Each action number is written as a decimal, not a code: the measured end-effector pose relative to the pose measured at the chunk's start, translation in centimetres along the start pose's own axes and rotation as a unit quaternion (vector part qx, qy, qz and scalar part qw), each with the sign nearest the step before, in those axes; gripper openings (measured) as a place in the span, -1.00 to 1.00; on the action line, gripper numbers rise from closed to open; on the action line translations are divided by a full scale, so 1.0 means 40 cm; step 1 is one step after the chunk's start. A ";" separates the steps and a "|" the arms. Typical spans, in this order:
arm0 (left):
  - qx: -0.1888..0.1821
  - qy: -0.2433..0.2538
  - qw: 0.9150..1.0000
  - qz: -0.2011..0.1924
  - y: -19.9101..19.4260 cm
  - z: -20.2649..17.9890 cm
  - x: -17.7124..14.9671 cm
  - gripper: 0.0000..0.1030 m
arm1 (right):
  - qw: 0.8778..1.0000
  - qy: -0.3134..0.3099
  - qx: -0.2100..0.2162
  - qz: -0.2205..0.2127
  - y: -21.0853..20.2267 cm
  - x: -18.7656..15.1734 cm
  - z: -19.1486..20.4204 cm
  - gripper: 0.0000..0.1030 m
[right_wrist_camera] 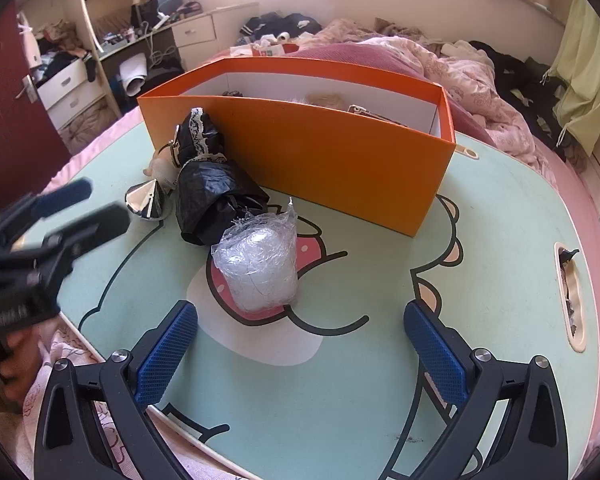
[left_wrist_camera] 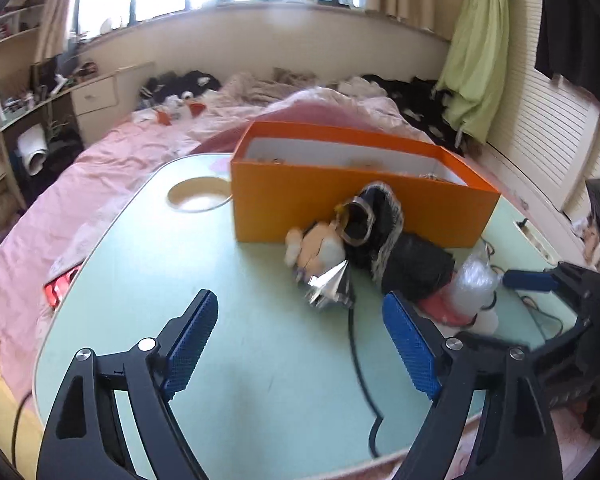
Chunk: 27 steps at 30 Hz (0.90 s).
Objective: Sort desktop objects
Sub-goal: 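Set the silver cone on the table by the figurine, open left tool, then grasp the green toy car in the box with the right tool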
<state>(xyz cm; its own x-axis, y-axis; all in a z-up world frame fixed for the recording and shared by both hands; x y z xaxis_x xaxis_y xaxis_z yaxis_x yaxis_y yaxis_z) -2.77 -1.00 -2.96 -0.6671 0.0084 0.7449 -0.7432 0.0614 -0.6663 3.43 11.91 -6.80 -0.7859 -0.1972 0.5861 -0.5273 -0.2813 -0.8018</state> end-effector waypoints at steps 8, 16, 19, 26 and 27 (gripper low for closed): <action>0.061 0.103 0.992 -0.047 -0.003 -0.049 -0.036 0.86 | 1.000 -0.001 -0.001 0.000 -0.001 0.000 -0.004 1.00; 0.027 0.062 0.997 -0.033 0.011 -0.016 -0.037 0.99 | 0.997 0.030 0.053 -0.051 -0.074 0.051 -0.015 0.66; 0.004 0.044 0.999 -0.026 0.019 -0.005 -0.040 0.99 | 0.989 0.045 0.123 -0.066 -0.108 0.137 0.017 0.65; 0.007 0.045 0.999 -0.029 0.014 -0.016 -0.045 0.99 | 0.985 0.045 0.163 -0.030 -0.027 0.378 0.106 0.32; 0.007 0.045 0.999 -0.029 0.012 -0.018 -0.045 0.99 | 0.986 0.044 0.163 -0.014 0.004 0.408 0.118 0.21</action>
Point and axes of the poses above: each gripper's, at about its wrist camera, not at the fingertips, and y roughly the way its jaws point, z to its left, x to its top, the point moved 7 cm from there along y, roughly the way its jaws point, and after that the axes turned 3 degrees about x, right-handed, at the moved point
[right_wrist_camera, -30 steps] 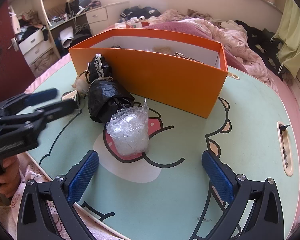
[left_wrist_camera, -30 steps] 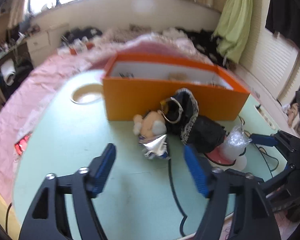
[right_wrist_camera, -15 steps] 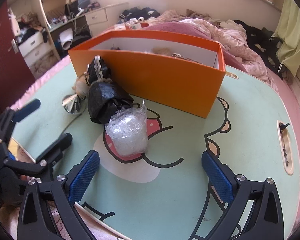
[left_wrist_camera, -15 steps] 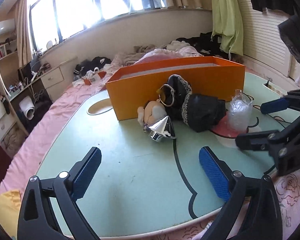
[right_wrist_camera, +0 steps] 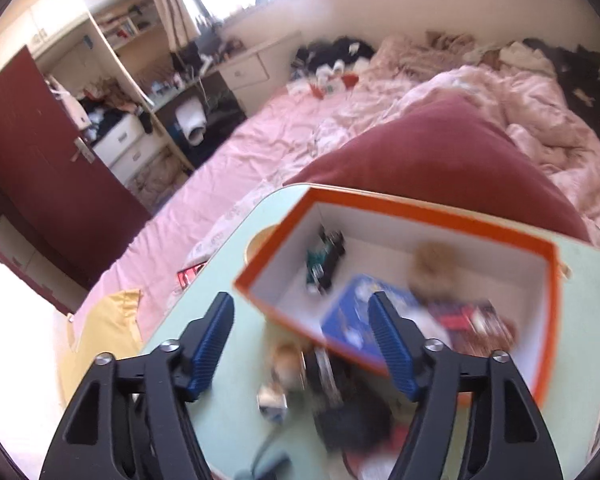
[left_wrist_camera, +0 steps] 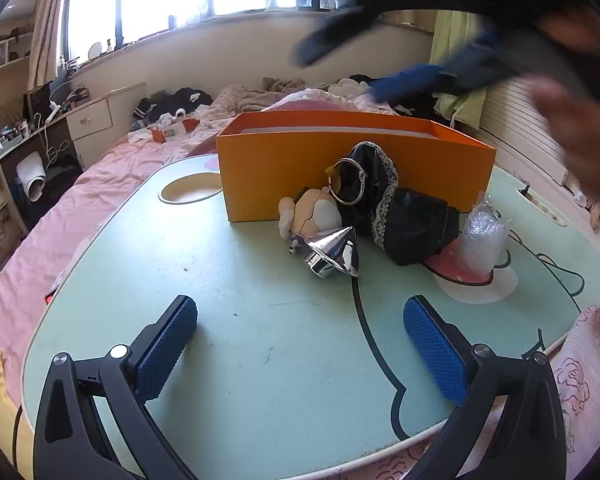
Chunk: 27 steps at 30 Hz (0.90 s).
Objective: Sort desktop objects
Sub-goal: 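Grasp the green toy car in the box with the right tool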
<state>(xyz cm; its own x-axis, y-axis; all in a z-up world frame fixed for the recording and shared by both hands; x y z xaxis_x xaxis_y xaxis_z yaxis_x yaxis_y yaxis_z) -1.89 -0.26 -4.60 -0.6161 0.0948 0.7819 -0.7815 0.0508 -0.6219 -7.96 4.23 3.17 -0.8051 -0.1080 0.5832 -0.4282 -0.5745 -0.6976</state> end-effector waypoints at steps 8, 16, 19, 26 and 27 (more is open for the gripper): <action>-0.002 -0.001 1.000 -0.003 -0.003 -0.003 -0.001 0.99 | 0.991 0.029 -0.045 0.122 0.236 0.067 -0.026 0.12; -0.003 -0.002 1.000 -0.005 -0.007 -0.014 -0.003 0.99 | 0.977 0.009 -0.112 0.183 0.324 0.041 -0.089 -0.24; -0.004 -0.002 1.000 -0.006 -0.009 -0.018 -0.002 0.99 | 0.974 -0.021 -0.134 0.179 0.320 0.044 -0.086 -0.55; -0.003 -0.002 1.000 -0.006 -0.009 -0.020 -0.002 0.99 | 0.994 -0.005 -0.075 0.083 0.188 0.074 -0.078 -0.56; -0.003 -0.002 1.000 -0.006 -0.010 -0.021 -0.002 0.99 | 0.996 -0.007 -0.056 0.066 0.151 0.078 -0.067 -0.56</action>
Point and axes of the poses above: each gripper's, at about its wrist camera, not at the fingertips, and y roughly the way its jaws point, z to its left, x to its top, the point moved 7 cm from there along y, roughly the way its jaws point, and after that the axes turned 3 degrees about x, right-handed, at the moved point
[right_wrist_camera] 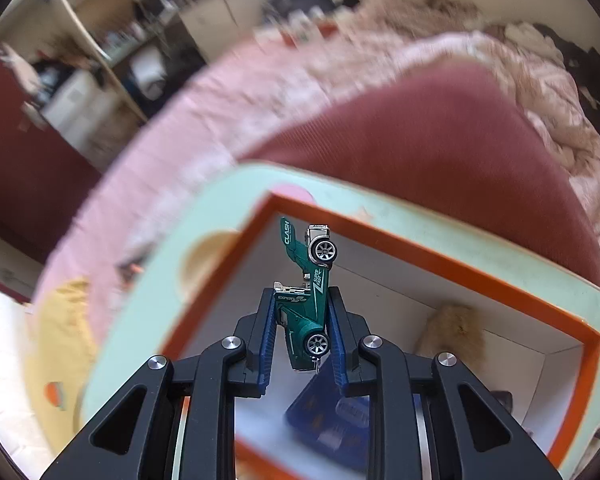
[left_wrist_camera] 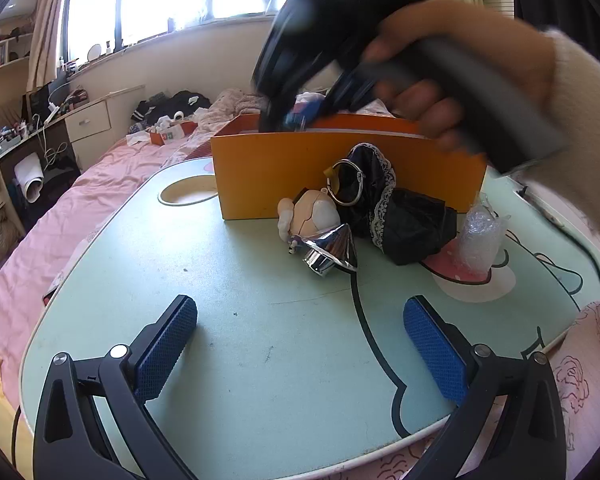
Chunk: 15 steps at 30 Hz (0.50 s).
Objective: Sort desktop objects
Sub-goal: 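Grasp the green toy car in the box with the right tool, then place the green car on the table beside the black bag, release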
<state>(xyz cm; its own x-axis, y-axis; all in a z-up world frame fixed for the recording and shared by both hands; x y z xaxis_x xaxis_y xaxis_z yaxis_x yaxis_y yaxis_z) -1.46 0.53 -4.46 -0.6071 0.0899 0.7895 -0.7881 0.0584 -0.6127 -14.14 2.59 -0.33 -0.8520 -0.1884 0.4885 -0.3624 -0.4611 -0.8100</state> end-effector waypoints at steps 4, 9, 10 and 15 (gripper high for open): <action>0.000 0.000 1.000 0.000 0.000 0.000 0.000 0.99 | 0.997 -0.019 0.048 -0.050 -0.153 -0.044 0.033 -0.56; 0.000 0.000 1.000 0.000 0.000 0.000 -0.001 0.99 | 0.995 -0.024 0.050 -0.088 -0.292 -0.175 0.022 -0.56; 0.000 0.000 1.000 0.000 0.000 0.000 -0.001 0.99 | 0.995 -0.021 0.042 -0.086 -0.295 -0.197 0.010 -0.56; 0.000 0.000 1.000 0.000 -0.001 -0.001 -0.001 0.99 | 0.998 0.026 -0.028 -0.058 -0.275 -0.345 -0.110 -0.56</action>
Point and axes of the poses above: each gripper's, at about its wrist camera, not at the fingertips, and y roughly the way its jaws point, z to its left, x to its top, the point moved 7 cm from there along y, roughly the way its jaws point, and after that the axes turned 3 degrees about x, right-handed, at the moved point
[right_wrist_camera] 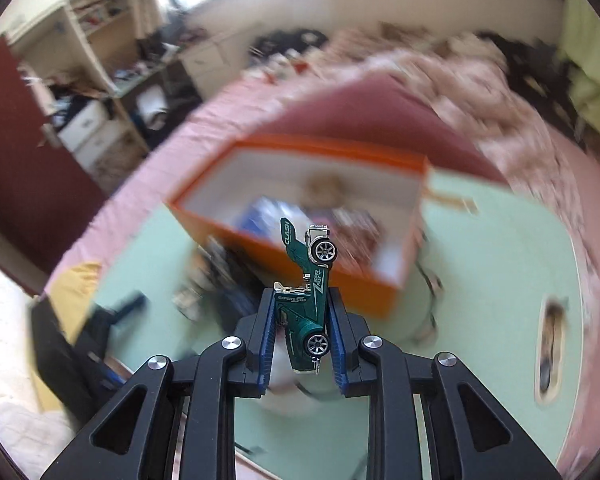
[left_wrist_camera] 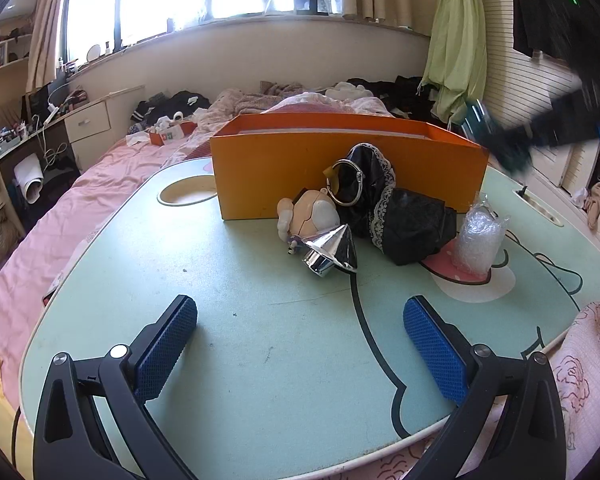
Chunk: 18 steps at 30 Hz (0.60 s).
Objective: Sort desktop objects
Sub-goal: 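Place the green car on the table beside the black bag, release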
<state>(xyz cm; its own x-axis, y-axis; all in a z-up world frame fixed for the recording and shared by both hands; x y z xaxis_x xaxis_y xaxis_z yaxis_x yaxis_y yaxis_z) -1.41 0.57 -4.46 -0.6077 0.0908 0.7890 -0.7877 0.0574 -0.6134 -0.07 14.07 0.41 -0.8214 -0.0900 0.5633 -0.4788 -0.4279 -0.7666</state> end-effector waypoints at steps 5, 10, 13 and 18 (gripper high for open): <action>0.000 0.000 1.000 0.001 -0.002 -0.004 0.002 0.99 | 1.000 0.006 0.017 0.024 0.079 -0.057 0.011 -0.55; 0.000 0.000 1.000 0.000 -0.002 -0.003 0.002 0.99 | 1.000 -0.009 0.021 0.019 0.132 -0.034 0.044 -0.54; 0.000 0.000 1.000 0.000 -0.002 -0.003 0.002 0.99 | 0.999 -0.003 0.037 0.005 0.136 -0.032 0.039 -0.13; 0.000 0.000 1.000 0.000 0.001 0.002 0.004 0.99 | 0.999 0.016 0.030 -0.031 0.079 -0.065 0.011 0.17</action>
<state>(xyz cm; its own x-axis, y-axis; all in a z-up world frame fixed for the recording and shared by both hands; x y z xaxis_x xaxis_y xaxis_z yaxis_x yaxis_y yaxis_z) -1.54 0.51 -4.35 -0.6076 0.0916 0.7890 -0.7877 0.0579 -0.6133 0.71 12.57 -3.35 -0.8010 -0.0331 0.5977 -0.5104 -0.4841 -0.7108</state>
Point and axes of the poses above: each gripper's, at about its wrist camera, not at the fingertips, and y roughly the way its jaws point, z to its left, x to its top, the point moved 7 cm from there along y, roughly the way its jaws point, and after that the axes turned 3 degrees about x, right-handed, at the moved point
